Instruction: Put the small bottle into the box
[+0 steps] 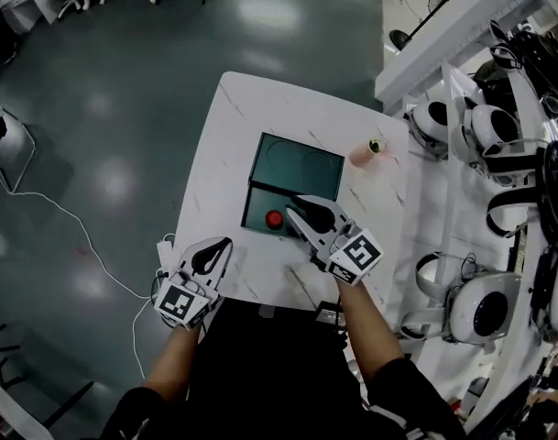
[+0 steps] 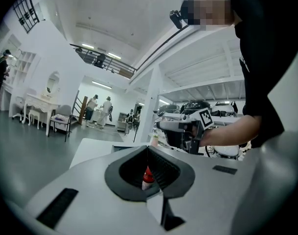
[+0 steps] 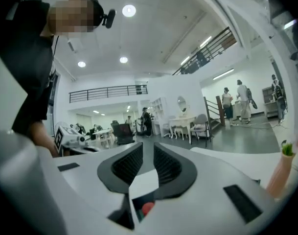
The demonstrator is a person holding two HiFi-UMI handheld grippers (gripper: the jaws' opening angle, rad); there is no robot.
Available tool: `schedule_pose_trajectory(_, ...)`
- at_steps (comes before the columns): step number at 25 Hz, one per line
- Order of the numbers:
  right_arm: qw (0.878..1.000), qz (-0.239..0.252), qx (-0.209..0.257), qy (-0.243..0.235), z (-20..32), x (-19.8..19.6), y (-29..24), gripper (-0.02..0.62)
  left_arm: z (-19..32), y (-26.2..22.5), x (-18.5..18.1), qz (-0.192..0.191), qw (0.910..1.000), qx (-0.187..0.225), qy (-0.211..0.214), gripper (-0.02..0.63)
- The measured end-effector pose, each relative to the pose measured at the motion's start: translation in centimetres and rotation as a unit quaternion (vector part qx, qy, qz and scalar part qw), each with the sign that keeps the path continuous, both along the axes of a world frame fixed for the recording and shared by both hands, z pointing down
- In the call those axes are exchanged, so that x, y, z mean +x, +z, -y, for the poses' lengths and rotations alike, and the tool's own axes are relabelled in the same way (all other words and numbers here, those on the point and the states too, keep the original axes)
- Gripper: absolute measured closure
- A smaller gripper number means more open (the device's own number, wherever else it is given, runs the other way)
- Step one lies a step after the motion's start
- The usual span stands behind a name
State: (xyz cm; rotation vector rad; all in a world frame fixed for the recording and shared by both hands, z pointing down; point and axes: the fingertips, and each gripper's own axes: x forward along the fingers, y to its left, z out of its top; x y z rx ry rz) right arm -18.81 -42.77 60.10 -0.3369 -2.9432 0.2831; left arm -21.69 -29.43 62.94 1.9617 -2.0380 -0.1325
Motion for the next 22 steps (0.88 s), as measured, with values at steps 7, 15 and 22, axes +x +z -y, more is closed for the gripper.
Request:
schedule_pose_trajectory(7, 0.991, 0.11, 0.005, 0.078, 3.0, 3.4, -10.6, 0.557, 1.8, -3.8, -1.2, 0.033, 0.9987, 0.037, 0.009, 0.589)
schedule_pose_trajectory(15, 0.965, 0.167, 0.051, 0.196, 4.0, 14.1, -16.6, 0.561, 2.2, -8.3, 2.7, 0.073, 0.9947, 0.071, 0.013, 0.589)
schedule_pose_trajectory(22, 0.955, 0.169, 0.06, 0.237, 0.8, 23.9, -16.3, 0.561, -0.8, -10.9, 8.7, 0.093, 0.9915, 0.09, 0.017, 0.589)
